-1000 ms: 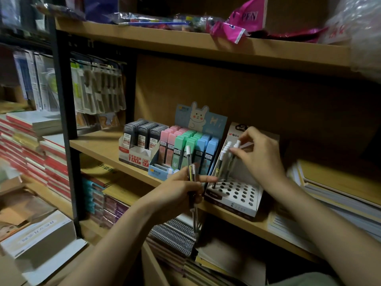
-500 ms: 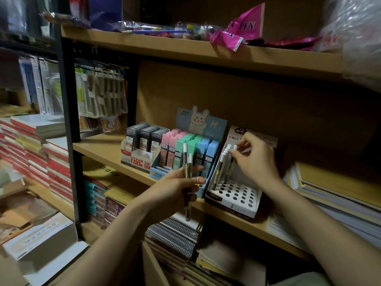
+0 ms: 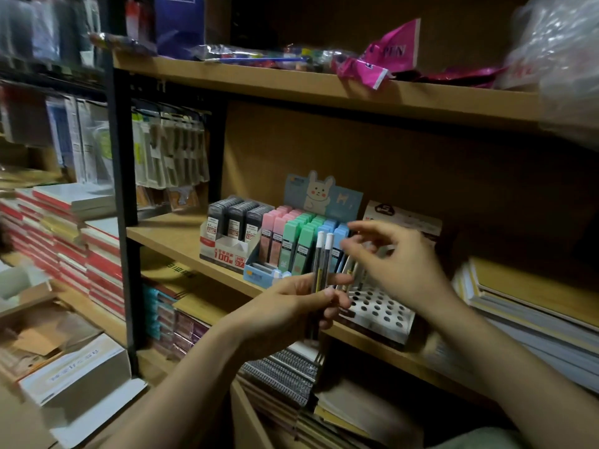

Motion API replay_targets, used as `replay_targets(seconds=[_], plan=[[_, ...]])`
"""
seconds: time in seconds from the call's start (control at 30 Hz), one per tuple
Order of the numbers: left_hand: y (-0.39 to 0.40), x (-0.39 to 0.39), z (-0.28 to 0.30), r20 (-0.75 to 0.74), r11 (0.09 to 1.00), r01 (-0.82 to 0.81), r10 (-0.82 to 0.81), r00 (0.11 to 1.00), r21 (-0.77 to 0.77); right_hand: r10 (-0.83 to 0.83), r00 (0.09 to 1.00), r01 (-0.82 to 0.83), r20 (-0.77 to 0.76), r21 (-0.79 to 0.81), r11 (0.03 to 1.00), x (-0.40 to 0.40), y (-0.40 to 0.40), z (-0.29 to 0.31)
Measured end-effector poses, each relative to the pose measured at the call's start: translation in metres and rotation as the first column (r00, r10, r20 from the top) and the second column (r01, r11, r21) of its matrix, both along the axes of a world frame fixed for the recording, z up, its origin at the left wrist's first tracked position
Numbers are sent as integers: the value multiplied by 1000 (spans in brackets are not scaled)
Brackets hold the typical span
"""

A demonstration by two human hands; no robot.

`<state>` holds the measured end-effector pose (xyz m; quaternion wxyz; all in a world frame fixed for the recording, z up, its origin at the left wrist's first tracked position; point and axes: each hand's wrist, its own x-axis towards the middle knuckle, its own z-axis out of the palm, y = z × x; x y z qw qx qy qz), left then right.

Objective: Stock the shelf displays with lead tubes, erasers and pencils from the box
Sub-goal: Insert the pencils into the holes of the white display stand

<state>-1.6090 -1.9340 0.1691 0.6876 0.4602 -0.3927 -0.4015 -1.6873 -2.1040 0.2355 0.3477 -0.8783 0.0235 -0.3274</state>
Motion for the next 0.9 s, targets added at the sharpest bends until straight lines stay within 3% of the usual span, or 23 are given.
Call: replay_targets(seconds=[0.13, 0.27, 0.37, 0.47, 0.57, 0.63, 0.77, 0.9], plan=[[-7, -5, 4, 113, 998, 45, -50, 992, 48, 134, 990, -125, -38, 184, 975, 0, 16, -3], [-10, 0, 3, 7, 998, 64, -64, 998, 16, 281, 960, -263, 3, 368, 892, -5, 7, 1], [-12, 3, 2, -80, 999, 48, -49, 996, -13, 278, 960, -258, -7, 354, 899, -8, -5, 3], [-16, 6, -1, -122, 986, -168, 168, 978, 8, 212, 976, -211, 38, 375, 903, -12, -21, 13], [-16, 9, -7, 30, 923, -372, 371, 928, 101, 19, 996, -29, 91, 115, 993, -12, -38, 21], [-18, 9, -10, 48, 902, -402, 400, 915, 158, -53, 993, 49, 107, 36, 998, -6, -42, 18], [-25, 6, -11, -48, 904, -387, 401, 915, 182, -109, 985, 100, 137, 66, 993, 9, -42, 0], [-25, 3, -17, 22, 919, -359, 361, 932, 162, -142, 979, 123, 146, 131, 984, 20, -46, -14]])
